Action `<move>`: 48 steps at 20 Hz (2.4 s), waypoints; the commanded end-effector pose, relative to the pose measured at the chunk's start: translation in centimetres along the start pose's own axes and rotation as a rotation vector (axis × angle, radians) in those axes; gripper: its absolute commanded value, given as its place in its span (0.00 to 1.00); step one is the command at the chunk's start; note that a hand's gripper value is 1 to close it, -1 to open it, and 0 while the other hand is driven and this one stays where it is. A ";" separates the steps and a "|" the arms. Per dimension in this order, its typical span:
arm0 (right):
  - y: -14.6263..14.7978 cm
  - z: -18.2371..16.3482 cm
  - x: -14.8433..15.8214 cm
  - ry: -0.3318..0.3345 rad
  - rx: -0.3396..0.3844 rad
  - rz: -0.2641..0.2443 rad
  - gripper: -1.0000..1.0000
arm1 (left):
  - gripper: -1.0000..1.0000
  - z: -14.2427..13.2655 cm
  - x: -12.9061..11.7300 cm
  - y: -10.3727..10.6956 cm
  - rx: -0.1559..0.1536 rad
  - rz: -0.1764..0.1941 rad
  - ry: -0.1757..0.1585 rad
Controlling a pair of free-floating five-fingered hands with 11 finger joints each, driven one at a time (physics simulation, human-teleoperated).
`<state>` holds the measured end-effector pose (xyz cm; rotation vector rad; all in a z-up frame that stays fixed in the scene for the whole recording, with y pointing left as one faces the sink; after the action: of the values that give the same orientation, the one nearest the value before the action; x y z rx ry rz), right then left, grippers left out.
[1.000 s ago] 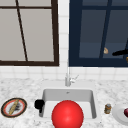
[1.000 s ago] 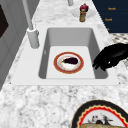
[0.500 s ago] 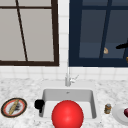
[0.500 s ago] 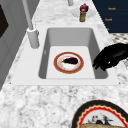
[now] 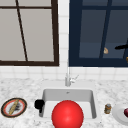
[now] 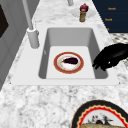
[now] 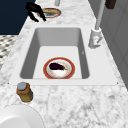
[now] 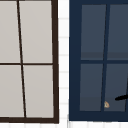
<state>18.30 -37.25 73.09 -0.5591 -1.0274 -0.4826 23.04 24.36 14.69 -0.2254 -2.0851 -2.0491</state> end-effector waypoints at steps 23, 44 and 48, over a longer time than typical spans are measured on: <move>6.3 -15.5 -0.6 0.049 0.011 -0.162 0.00 | 0.50 0.0 0.0 0.0 0.000 0.000 0.000; 0.1 -8.0 -8.9 -0.009 -0.311 0.025 1.00 | 0.50 0.0 0.0 0.0 0.000 0.000 0.000; -0.1 -5.8 -10.4 -0.005 -0.378 -0.029 1.00 | 0.50 0.0 0.0 0.0 0.000 0.000 0.000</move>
<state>20.05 -40.71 63.75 -0.8843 -0.9499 -0.7271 23.04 24.36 14.69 -0.2254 -2.0851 -2.0491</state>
